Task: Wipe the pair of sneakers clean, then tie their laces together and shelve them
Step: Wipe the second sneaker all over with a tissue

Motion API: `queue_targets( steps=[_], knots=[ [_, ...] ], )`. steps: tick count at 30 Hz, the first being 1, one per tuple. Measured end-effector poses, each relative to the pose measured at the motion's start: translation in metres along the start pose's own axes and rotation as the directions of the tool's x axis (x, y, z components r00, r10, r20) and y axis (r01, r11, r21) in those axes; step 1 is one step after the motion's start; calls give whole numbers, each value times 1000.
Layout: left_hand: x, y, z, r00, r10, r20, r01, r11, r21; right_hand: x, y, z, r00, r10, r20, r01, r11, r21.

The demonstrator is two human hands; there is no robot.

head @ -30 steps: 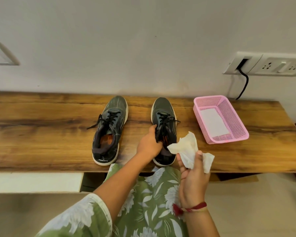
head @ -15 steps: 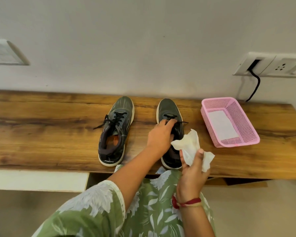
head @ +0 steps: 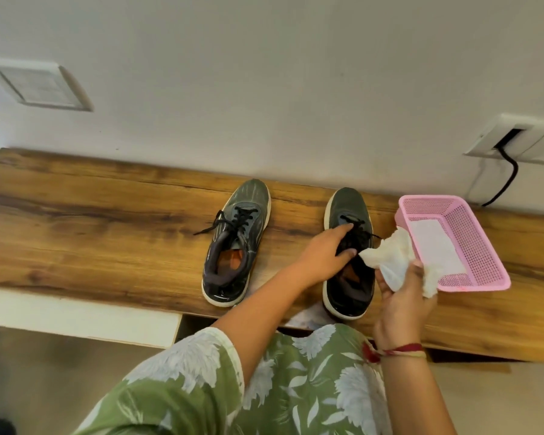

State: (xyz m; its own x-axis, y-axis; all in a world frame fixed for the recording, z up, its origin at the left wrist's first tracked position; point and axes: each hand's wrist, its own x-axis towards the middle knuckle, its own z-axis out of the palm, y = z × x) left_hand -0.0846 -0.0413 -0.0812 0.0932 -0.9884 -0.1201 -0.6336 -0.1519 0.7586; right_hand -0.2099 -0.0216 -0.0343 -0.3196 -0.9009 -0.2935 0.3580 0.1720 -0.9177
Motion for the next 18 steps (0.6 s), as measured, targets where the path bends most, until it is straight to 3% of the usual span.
queue_targets(
  steps=[3, 6, 10, 14, 18],
  knots=[
    [-22, -10, -17, 999, 21, -27, -22, 1000, -13, 6, -3, -2, 997, -6, 72, 9, 999, -34],
    [-48, -25, -47, 970, 40, -241, -27, 998, 57, 6, -4, -1, 986, 25, 167, -15, 998, -59],
    [-83, -49, -93, 833, -146, -533, 181, 983, 13, -7, 5, 7, 942, 102, 318, -78, 993, -87],
    [-96, -64, -111, 802, -404, -440, 433, 901, -38, -32, 27, 13, 895, 149, 421, -88, 983, -162],
    [-91, -68, -104, 787, -504, -356, 548, 836, 28, -55, 55, 11, 883, 219, 416, -120, 961, -250]
  ],
)
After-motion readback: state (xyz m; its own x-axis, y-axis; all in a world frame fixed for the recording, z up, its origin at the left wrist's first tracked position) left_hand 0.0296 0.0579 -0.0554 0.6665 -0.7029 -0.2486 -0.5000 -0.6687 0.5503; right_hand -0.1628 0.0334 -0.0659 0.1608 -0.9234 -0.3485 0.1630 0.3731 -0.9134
